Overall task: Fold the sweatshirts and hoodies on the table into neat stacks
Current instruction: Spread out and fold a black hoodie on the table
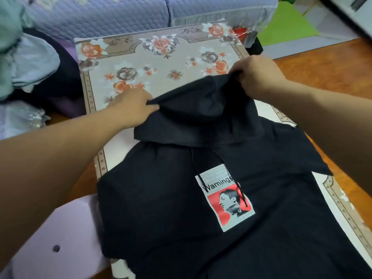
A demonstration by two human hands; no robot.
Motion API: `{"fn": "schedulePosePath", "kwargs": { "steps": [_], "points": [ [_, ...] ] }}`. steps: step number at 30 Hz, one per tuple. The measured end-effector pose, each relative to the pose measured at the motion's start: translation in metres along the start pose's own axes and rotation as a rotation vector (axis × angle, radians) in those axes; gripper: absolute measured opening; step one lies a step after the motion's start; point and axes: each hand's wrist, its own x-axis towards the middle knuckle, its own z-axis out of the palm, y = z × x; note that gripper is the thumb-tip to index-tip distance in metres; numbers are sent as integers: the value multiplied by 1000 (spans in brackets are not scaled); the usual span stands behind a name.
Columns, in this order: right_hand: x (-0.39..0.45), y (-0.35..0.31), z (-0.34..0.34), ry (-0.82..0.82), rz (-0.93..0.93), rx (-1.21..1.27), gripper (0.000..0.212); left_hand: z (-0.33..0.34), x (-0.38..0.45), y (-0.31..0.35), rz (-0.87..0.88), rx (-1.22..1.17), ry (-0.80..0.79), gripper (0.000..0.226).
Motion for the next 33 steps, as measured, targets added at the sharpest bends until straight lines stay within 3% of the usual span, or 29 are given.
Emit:
{"fn": "schedulePosePath", "kwargs": {
  "steps": [3,7,10,13,15,18,20,23,26,29,31,33],
  "points": [
    [-21,-1,3,276,-30,21,33,11,-21,11,-93,-247,239,46],
    [-104,2,10,460,-161,122,29,51,-100,17,4,-209,338,22],
    [-210,7,35,304,-225,183,30,92,-175,16,19,-172,111,40],
    [-308,28,66,-7,-188,159,37,133,-220,10,-178,-274,-169,48],
    [-330,43,80,-70,79,232,35,144,-218,8,-462,-582,-126,37],
    [-301,53,89,-12,767,524,13,143,-193,13,-829,-1133,-77,22],
    [-269,54,94,-57,1059,864,21,139,-176,21,-891,-1324,-106,30],
    [-223,54,98,-193,1202,1229,43,134,-154,33,-906,-1416,-40,54],
    [-186,55,105,-245,1237,1351,63,132,-137,36,-908,-1532,21,62],
    [-155,43,99,-236,1159,1376,35,133,-131,30,-857,-1695,-86,52],
    [-136,37,94,-189,1020,1455,6,131,-126,28,-731,-1788,-47,49],
    [-121,40,89,-60,852,1560,21,123,-122,31,-612,-1916,49,50]
  ]
}}
